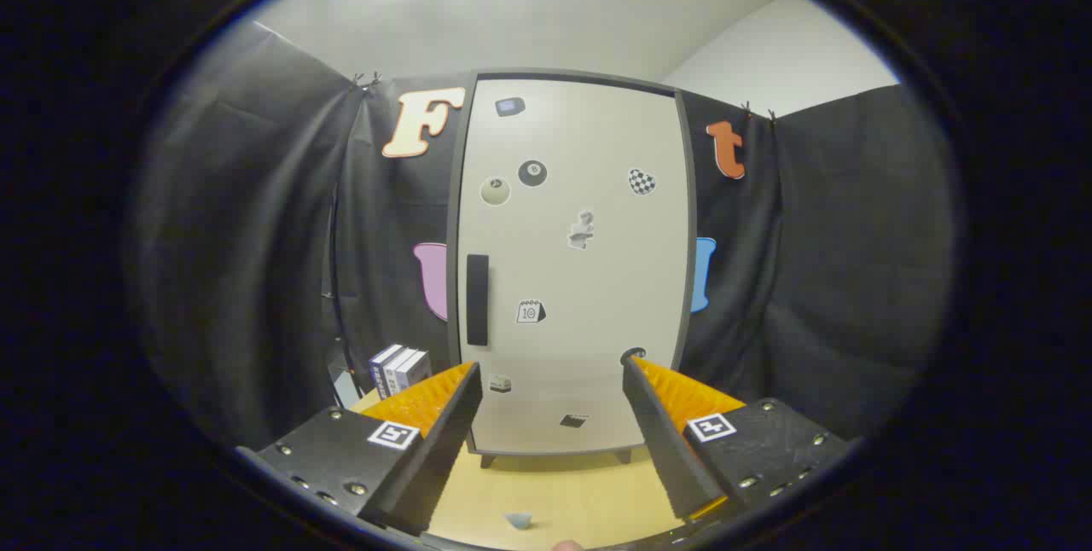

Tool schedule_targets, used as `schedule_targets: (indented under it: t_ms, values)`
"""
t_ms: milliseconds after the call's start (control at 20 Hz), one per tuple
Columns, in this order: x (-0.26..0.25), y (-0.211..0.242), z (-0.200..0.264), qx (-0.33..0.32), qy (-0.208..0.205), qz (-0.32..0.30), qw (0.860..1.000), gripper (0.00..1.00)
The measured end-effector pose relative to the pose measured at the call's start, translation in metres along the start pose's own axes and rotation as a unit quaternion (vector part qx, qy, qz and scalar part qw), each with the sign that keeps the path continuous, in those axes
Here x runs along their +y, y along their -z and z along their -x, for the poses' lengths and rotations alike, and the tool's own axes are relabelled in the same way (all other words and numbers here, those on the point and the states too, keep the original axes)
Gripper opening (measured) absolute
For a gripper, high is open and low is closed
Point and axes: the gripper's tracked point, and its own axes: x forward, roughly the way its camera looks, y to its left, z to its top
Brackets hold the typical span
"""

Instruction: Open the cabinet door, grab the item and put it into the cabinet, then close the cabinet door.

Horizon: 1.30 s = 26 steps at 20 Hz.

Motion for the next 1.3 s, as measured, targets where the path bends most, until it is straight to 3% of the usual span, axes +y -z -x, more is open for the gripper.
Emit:
schedule_targets:
  t_ms: [1300]
  values:
    - [0.020, 0.009, -0.029, 0.011, -0.018, -0.028, 0.999, 0.99]
